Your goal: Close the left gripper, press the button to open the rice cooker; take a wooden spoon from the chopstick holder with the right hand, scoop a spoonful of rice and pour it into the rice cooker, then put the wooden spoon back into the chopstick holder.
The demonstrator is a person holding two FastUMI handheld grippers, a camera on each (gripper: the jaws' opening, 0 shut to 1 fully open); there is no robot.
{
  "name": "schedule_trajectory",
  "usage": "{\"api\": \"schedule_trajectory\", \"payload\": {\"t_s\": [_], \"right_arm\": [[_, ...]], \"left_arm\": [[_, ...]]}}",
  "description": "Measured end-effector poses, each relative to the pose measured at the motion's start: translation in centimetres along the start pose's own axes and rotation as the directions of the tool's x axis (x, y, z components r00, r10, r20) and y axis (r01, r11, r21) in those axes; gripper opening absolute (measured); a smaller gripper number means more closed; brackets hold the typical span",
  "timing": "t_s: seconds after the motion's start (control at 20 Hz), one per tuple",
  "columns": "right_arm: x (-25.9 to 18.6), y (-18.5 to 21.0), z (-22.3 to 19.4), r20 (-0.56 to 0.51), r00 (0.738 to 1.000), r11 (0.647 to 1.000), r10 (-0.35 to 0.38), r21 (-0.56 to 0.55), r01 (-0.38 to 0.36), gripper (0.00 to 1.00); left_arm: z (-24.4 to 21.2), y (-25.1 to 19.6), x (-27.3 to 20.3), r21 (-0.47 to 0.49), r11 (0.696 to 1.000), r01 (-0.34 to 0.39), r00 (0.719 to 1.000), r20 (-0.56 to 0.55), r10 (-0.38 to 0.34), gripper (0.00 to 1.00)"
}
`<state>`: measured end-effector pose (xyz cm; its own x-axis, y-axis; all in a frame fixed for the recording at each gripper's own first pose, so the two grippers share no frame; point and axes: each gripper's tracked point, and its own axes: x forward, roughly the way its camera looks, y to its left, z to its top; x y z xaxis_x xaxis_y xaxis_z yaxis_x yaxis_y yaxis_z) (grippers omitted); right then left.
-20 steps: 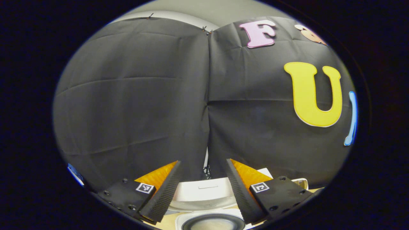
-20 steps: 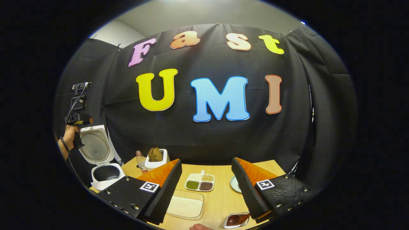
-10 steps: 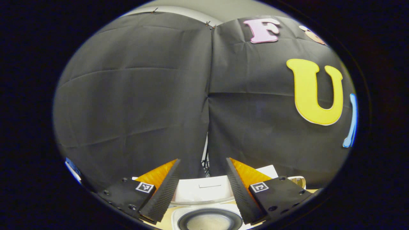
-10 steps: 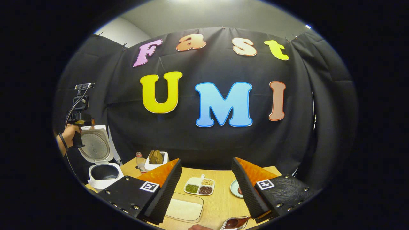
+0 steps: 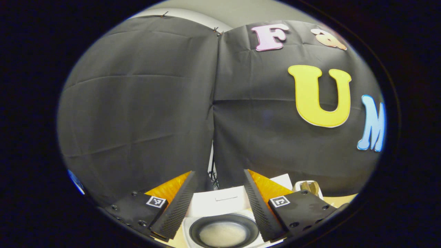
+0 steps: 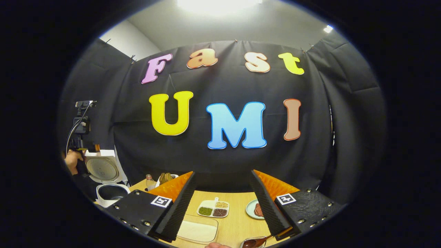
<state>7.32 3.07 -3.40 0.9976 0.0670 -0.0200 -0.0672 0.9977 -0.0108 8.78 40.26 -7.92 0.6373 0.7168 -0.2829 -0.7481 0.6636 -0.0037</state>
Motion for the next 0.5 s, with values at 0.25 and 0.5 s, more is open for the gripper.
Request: {"api": "schedule_trajectory", "payload": {"t_s": [0.25,0.5], "right_arm": [[-1.4,-0.6,-1.0,-0.042,0.999,1.0,-0.006,0.002,0.006,0.95],[-2.1,-0.7,-1.2,-0.056,0.998,1.0,0.0,-0.023,-0.001,0.95]], "left_arm": [[-3.3,-1.3,-4.0,-0.003,1.0,0.0,1.0,-0.004,0.0,0.94],[-5.7,-2.1,-5.7,-0.002,1.0,-0.009,1.0,-0.011,0.009,0.94]]}}
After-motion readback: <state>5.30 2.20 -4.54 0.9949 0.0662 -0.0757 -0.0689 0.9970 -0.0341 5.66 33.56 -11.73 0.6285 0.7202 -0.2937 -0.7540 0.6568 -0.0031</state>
